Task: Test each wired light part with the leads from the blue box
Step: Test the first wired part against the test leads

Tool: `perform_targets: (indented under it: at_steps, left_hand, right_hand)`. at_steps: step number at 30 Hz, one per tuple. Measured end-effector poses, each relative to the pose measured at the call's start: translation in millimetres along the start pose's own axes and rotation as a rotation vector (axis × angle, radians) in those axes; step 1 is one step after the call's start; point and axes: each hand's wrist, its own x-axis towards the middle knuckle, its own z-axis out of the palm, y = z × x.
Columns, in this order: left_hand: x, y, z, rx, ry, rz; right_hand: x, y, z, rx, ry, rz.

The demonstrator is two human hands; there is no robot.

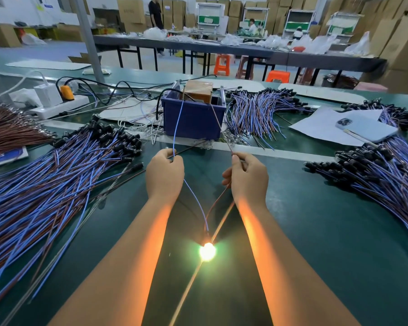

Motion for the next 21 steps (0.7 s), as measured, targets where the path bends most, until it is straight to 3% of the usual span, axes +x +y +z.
perform_targets:
  at_steps: [21]
  left_hand:
    - [-3.0, 2.6, -2.4, -0.017, -0.007, 0.016]
  right_hand:
    - [2.3, 4.7, 0.1, -0.017, -0.011, -0.016]
